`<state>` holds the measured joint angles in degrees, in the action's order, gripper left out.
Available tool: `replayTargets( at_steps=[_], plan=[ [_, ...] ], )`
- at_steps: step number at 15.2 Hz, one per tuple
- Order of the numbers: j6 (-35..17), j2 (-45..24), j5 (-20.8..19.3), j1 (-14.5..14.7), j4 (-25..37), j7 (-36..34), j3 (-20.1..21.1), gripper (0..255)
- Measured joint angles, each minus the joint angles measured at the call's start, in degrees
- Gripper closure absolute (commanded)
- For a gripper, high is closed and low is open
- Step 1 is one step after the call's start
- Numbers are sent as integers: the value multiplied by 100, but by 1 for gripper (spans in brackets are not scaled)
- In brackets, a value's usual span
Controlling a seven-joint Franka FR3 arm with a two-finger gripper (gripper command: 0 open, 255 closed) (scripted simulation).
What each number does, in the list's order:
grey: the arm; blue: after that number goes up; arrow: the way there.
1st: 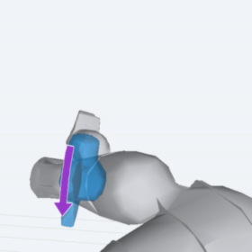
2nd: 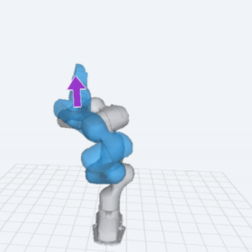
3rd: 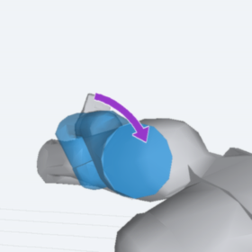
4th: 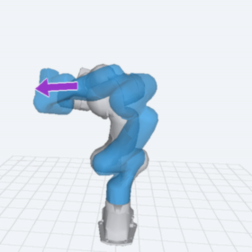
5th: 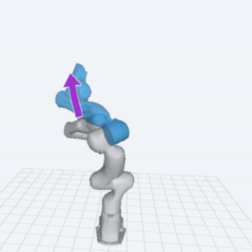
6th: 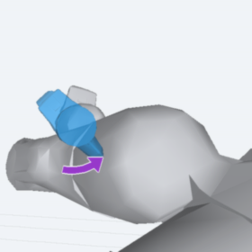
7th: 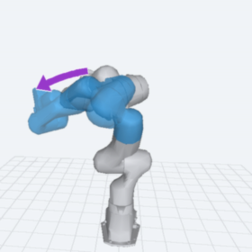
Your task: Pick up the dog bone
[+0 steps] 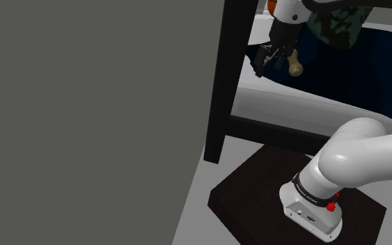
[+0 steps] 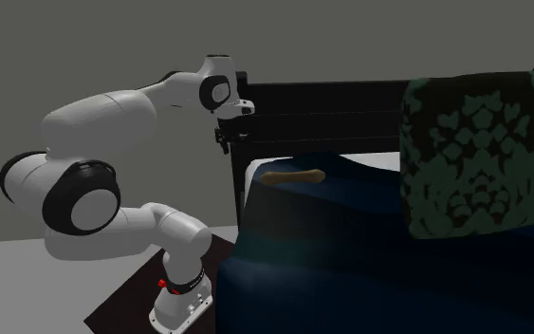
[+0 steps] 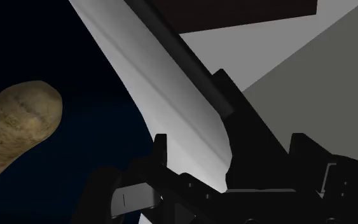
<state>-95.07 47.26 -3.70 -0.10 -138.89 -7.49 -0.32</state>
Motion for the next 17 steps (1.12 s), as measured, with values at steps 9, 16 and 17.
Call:
replayTargets(
  at_steps=[9, 16, 17],
  plan=[
    [-278, -691, -338, -836, 443, -772, -390, 0],
    [-355, -1210, -625, -1609, 924, -1551, -806, 0],
    [-365, -1238, -671, -1723, 949, -1650, -877, 0]
  ],
)
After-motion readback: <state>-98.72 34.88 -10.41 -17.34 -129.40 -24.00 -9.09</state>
